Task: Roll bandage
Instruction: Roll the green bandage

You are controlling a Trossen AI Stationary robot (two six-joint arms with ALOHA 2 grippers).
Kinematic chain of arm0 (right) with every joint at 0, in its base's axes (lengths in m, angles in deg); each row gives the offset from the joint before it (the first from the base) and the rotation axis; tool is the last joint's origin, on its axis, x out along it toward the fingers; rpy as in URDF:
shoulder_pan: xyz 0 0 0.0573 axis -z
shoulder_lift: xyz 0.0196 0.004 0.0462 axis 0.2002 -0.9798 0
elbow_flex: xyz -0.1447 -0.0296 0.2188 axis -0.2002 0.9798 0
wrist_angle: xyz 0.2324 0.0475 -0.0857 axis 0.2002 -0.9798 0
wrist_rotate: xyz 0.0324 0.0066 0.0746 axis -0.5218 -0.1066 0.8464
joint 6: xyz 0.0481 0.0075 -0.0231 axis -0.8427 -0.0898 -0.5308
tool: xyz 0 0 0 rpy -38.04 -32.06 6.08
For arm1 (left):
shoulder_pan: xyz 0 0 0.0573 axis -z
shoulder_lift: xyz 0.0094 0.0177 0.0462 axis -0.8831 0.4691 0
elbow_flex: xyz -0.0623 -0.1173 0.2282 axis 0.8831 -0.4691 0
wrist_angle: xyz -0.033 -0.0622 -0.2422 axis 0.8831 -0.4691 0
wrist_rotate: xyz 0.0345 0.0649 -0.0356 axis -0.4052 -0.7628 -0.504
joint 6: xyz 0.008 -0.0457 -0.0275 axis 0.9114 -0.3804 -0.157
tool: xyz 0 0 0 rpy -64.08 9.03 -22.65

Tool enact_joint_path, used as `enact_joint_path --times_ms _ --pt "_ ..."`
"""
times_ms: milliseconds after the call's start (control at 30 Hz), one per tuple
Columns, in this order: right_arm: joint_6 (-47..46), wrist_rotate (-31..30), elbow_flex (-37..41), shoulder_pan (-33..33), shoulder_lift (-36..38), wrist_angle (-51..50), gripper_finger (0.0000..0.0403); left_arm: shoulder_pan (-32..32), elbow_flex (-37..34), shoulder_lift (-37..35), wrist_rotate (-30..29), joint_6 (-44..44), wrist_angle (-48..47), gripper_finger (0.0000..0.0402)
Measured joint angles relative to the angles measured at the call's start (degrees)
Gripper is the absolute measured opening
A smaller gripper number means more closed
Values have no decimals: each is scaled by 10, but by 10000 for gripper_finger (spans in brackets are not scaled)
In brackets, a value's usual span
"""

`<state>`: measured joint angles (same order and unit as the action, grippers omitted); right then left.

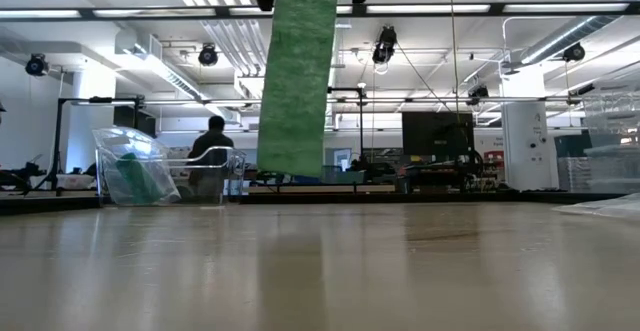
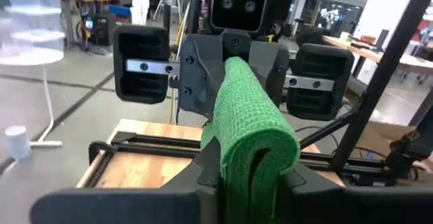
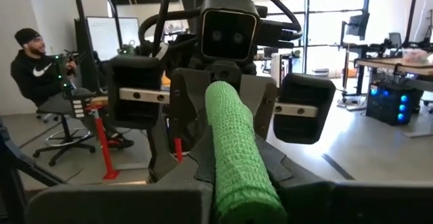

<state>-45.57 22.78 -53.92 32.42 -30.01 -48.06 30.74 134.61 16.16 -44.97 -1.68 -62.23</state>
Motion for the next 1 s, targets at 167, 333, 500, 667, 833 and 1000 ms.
enact_joint_path --times_ms 167,333,500,667,833,1000 --pt "10 1 0 -1 0 12 32 0 0 0 9 38 24 85" --pt "15 1 1 -1 0 5 33 0 0 -2 10 36 60 147" --pt "18 0 2 -1 -1 8 32 0 0 1 10 19 61 185" --pt "17 0 0 -1 -1 8 34 0 0 6 25 14 58 175" --pt "10 0 0 -2 -1 15 32 0 0 6 50 14 60 168" --pt "3 -1 0 -2 -1 20 34 0 0 6 44 12 56 167"
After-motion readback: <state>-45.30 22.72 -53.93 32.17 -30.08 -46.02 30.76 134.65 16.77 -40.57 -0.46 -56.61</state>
